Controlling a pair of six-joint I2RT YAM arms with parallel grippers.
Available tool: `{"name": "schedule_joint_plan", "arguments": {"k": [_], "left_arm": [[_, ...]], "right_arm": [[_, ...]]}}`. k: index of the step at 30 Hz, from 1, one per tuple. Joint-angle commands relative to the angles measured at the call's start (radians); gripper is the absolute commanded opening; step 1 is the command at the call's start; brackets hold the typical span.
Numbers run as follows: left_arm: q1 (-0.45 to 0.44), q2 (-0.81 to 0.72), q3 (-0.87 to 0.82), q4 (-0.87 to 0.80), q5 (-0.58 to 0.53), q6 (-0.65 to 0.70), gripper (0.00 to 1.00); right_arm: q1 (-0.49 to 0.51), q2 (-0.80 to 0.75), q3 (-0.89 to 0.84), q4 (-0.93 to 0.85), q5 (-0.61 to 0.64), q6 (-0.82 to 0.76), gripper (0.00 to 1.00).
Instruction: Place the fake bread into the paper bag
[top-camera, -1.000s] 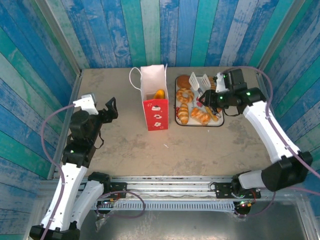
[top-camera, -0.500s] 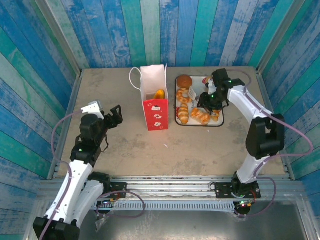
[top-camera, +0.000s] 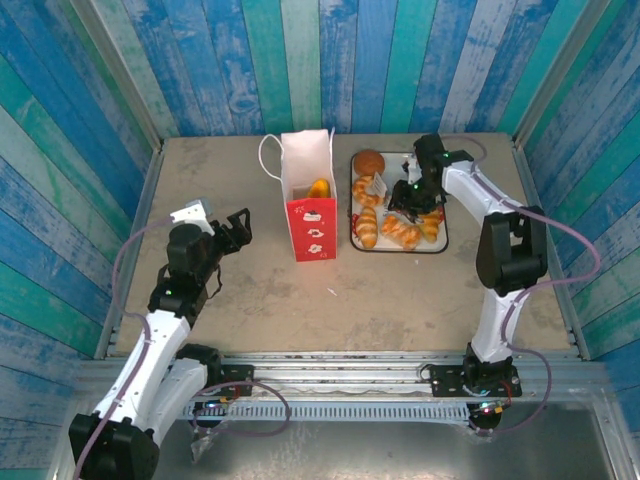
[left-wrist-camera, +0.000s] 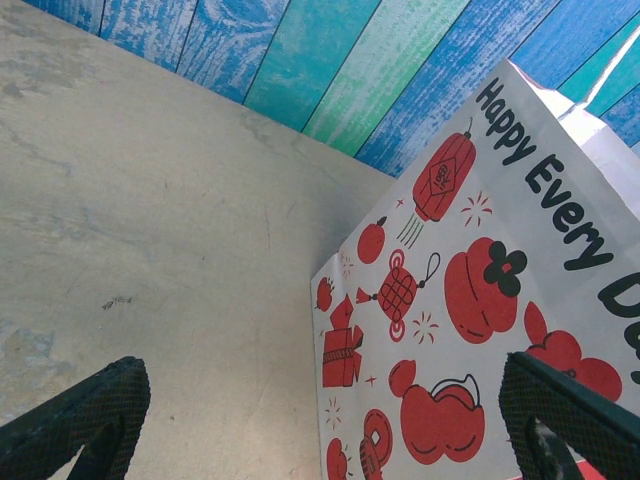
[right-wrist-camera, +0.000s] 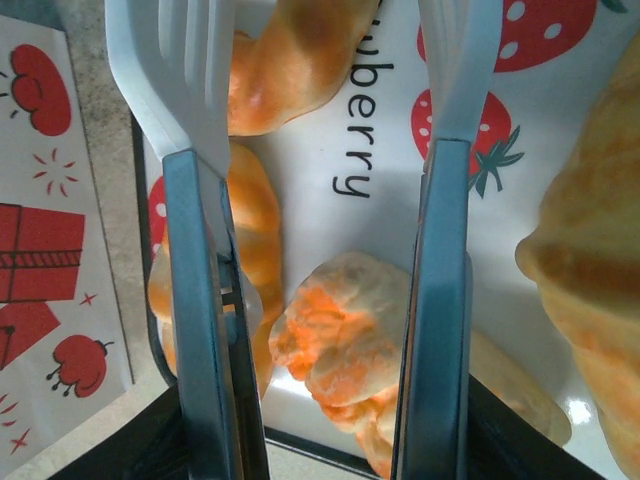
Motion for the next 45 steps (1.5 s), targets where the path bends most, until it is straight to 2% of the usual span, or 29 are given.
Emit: {"name": "schedule_joint_plan", "arguments": {"k": [1, 10, 20, 25, 37, 45], "left_arm": [[0.003, 0.005, 0.006, 0.026, -0.004, 0.006, 0.94], [0.004, 0.014, 0.013, 0.023, -0.005, 0.006, 0.94], [0.005, 0.006, 0.034, 0.002, -0.019, 0.023, 0.94], [0.004, -0.007, 0.051, -0.015, -0.034, 0.038, 0.94], [0.004, -0.058, 0.110, -0.061, -0.064, 0.052, 0.94], [0.004, -0.012, 0.260, -0.104, -0.031, 0.050, 0.95]], "right_arm": [[-0.002, 0.018, 0.029, -0.008, -0.013, -0.017, 0.51], [0.012, 0.065, 0.052, -0.017, -0.024, -0.026, 0.45], [0.015, 0.003, 0.016, -0.012, 0.019, -0.016, 0.17], [0.014, -0.075, -0.039, 0.017, 0.053, -0.003, 0.08], [0.013, -0.316, -0.122, 0.028, 0.151, 0.032, 0.03], [0.022, -0.529, -0.126, 0.026, 0.176, 0.057, 0.03]]}}
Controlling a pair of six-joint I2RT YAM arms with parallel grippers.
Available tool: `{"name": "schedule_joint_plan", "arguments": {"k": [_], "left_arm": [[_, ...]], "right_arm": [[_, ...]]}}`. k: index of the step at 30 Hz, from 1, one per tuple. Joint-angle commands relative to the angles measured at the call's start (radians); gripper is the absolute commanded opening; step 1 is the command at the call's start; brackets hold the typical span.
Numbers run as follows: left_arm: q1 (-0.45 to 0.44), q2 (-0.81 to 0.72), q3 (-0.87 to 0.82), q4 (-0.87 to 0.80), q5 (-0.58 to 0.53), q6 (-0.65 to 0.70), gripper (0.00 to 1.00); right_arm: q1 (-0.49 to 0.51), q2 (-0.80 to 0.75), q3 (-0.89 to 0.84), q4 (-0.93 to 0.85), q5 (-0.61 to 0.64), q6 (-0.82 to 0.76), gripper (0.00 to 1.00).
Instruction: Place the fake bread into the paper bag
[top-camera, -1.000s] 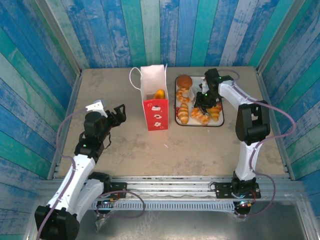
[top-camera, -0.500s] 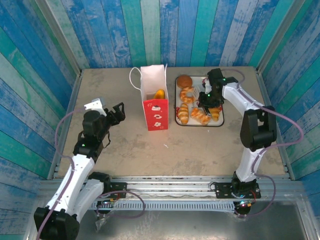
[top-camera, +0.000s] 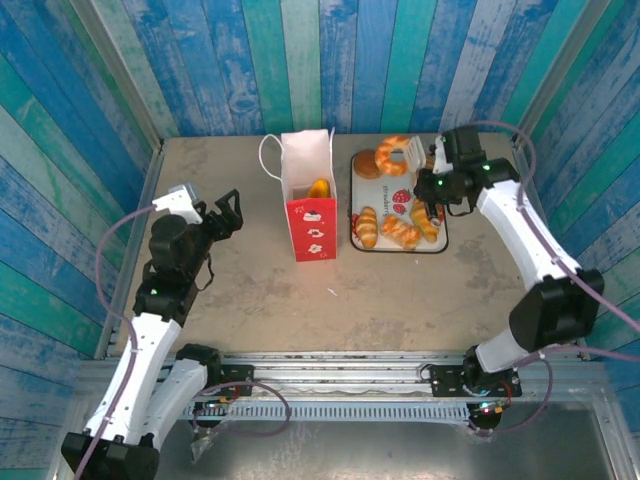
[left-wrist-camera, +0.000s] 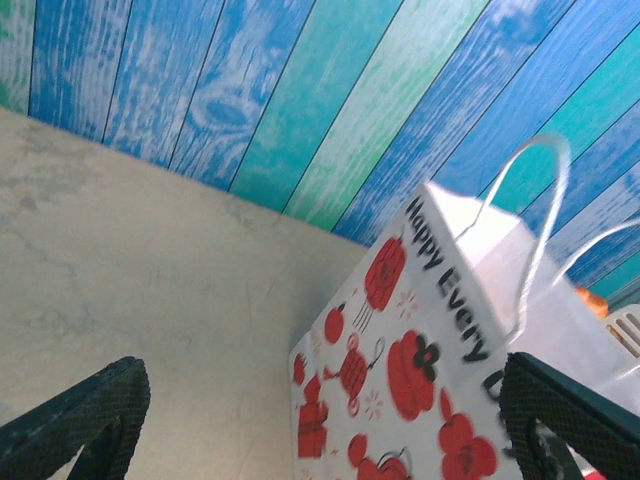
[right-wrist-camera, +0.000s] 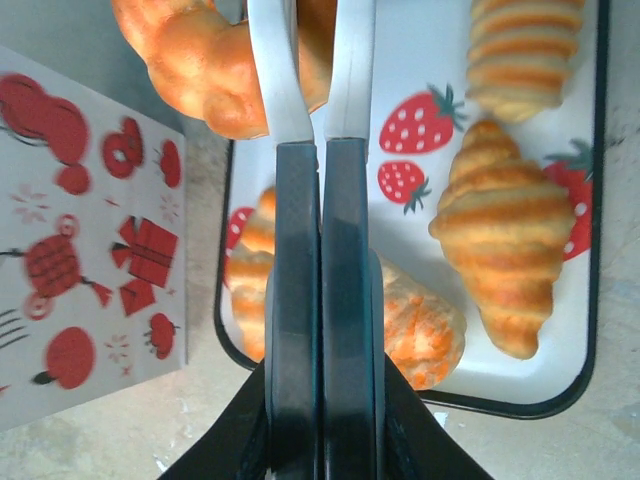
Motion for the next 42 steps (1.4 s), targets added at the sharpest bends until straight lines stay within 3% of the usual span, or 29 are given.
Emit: {"name": "schedule_joint_plan", "arguments": {"k": [1, 5, 13, 21, 27, 37, 40, 42], "left_arm": [[0.004, 0.034, 0.094, -0.024, 0.023, 0.015, 0.96], [0.004, 0.144, 0.252, -0.072, 0.109, 0.026, 1.00], [0.004, 0.385, 0.562, -0.213, 0.257, 0.115, 0.92], [0.004, 0.546, 0.666, -0.255, 0.412, 0.151, 0.81], [0.004, 0.627, 0.675, -0.241, 0.457, 0.147, 0.69], [0.004, 0.625, 0.647, -0.234, 0.408, 0.181, 0.10], [0.005, 0.613, 0.638, -0.241, 0.375, 0.187, 0.00], [0.005, 0.600, 0.629, -0.237, 0.362, 0.184, 0.00]], "right_arm": [[0.014, -0.098, 0.004, 0.010, 0.032, 0.024, 0.03], [0.048, -0.187, 0.021, 0.001, 0.073, 0.042, 0.03], [0.187, -0.300, 0.104, 0.000, 0.210, 0.070, 0.02], [0.353, -0.315, 0.201, 0.011, 0.323, 0.081, 0.02], [0.529, -0.262, 0.244, 0.089, 0.372, 0.078, 0.01], [0.652, -0.128, 0.283, 0.183, 0.405, 0.070, 0.01], [0.658, -0.100, 0.273, 0.205, 0.377, 0.083, 0.01], [0.659, -0.080, 0.272, 0.203, 0.363, 0.086, 0.01]]}}
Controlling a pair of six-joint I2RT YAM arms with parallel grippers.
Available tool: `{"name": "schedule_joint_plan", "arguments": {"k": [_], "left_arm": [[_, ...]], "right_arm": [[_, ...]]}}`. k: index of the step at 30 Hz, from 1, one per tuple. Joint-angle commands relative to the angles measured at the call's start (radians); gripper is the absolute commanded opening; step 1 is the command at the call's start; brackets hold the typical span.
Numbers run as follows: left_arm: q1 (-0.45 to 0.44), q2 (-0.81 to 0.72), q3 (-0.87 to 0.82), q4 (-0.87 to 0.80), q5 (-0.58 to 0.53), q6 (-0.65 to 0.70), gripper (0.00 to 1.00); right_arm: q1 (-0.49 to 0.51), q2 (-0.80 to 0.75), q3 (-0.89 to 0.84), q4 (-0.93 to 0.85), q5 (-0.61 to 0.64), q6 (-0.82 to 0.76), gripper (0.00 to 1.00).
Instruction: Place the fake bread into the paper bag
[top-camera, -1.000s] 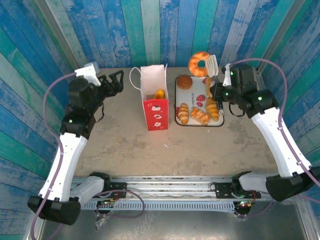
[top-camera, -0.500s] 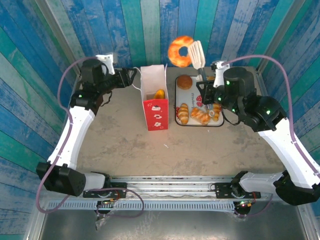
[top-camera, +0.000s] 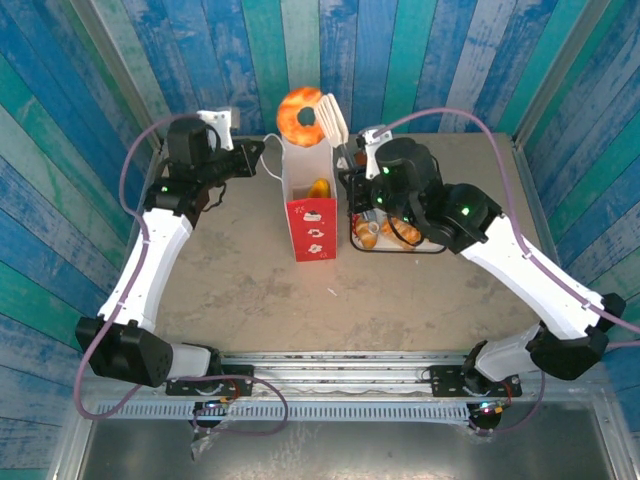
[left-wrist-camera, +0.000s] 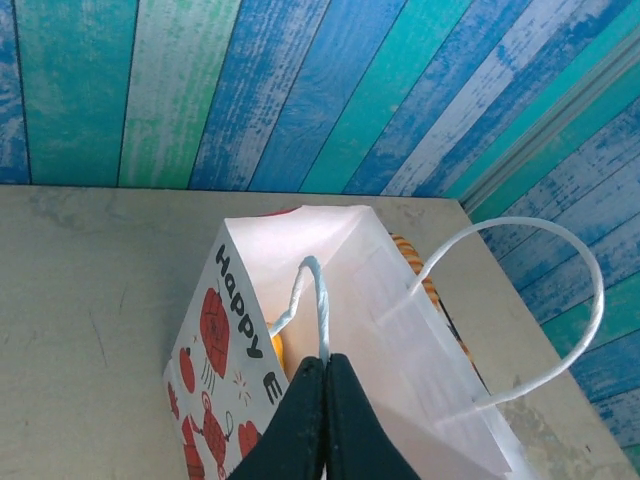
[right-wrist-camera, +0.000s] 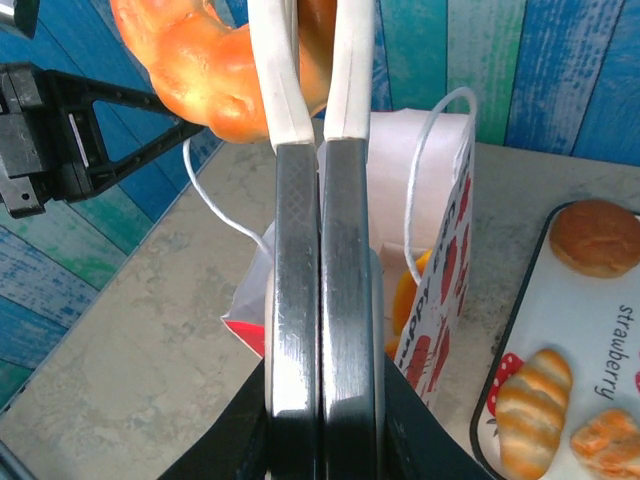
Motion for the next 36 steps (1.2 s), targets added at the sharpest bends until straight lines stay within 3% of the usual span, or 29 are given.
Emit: {"name": "schedule_joint_plan", "arguments": {"k": [1, 7, 18, 36], "left_arm": [[0.005, -0.017, -0.020, 0.006, -0.036, 0.013, 0.00], [0.005, -0.056, -0.047, 0.016, -0.072, 0.007, 0.00], [0.008, -0.109, -0.096, 0.008, -0.148, 0.002, 0.00], [0.018, -0.153, -0.123, 0.003, -0.188, 0.001, 0.00]], "right_arm": [[0.007, 0.016, 0.028, 0.070, -0.013, 0.011, 0.01], [0.008, 0.030, -0.007, 0.040, -0.015, 0.027, 0.01], [0.008, 0.052, -0.099, 0.036, -0.142, 0.068, 0.01], [-0.028, 0.089, -0.100, -0.140, 0.004, 0.059, 0.01]]}}
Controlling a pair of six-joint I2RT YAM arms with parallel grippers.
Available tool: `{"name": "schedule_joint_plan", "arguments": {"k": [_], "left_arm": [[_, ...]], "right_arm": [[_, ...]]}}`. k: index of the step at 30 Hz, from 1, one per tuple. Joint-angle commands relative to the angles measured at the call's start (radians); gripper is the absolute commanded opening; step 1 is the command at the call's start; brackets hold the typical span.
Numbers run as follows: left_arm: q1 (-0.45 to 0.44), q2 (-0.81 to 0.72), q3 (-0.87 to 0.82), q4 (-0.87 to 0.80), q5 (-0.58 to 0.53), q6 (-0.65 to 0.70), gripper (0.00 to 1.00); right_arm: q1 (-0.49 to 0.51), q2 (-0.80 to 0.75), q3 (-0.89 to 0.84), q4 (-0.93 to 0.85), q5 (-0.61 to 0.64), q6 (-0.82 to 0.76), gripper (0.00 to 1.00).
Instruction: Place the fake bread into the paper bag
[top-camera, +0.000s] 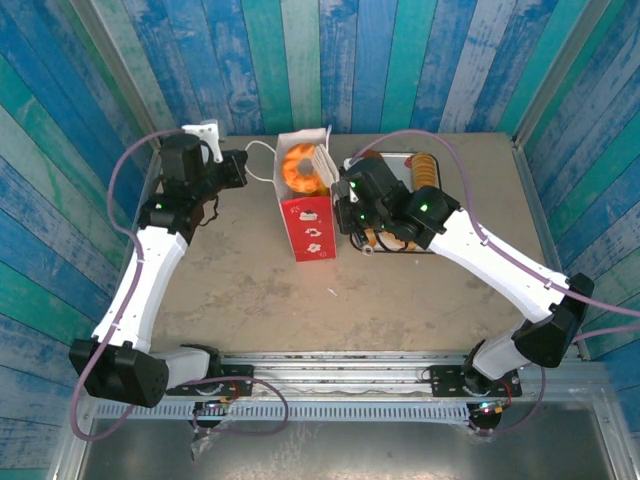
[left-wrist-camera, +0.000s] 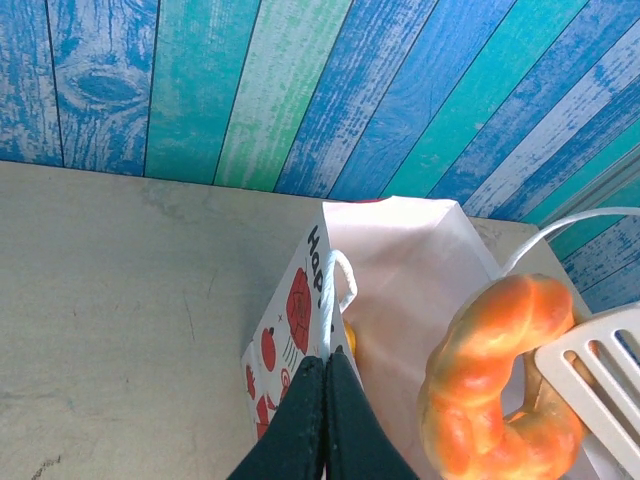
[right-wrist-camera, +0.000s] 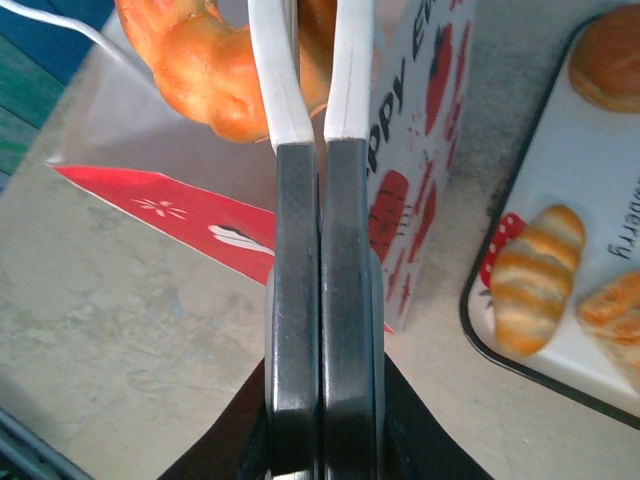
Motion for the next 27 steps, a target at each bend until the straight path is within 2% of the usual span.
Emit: {"name": "schedule_joint_plan", "arguments": {"k": [1, 5, 10, 17, 23, 27], "left_arm": [[0.004, -0.046, -0.013, 0.002, -0.014, 0.003, 0.00], [0.005, -0.044, -0.012, 0.008, -0.011, 0.001, 0.00], [0.006, -0.043, -0.012, 0.015, 0.002, -0.001, 0.00], [0.007, -0.041, -0.012, 0.021, 0.022, -0.003, 0.00], [0.007, -0.046, -0.012, 0.025, 0.031, -0.001, 0.03], [0.007, -0.046, -0.013, 0.027, 0.037, -0.001, 0.07]], "right_arm": [[-0.006, 0.000, 0.016, -0.028, 0.062, -0.012, 0.01], [-0.008, 0.000, 0.019, -0.028, 0.044, -0.023, 0.04], [-0.008, 0.003, 0.022, -0.029, 0.028, -0.033, 0.19], [-0.007, 0.006, 0.029, -0.025, 0.004, -0.040, 0.33], [-0.007, 0.002, 0.034, -0.017, -0.011, -0.041, 0.41], [-0.007, -0.005, 0.037, -0.007, -0.013, -0.043, 0.42]]}}
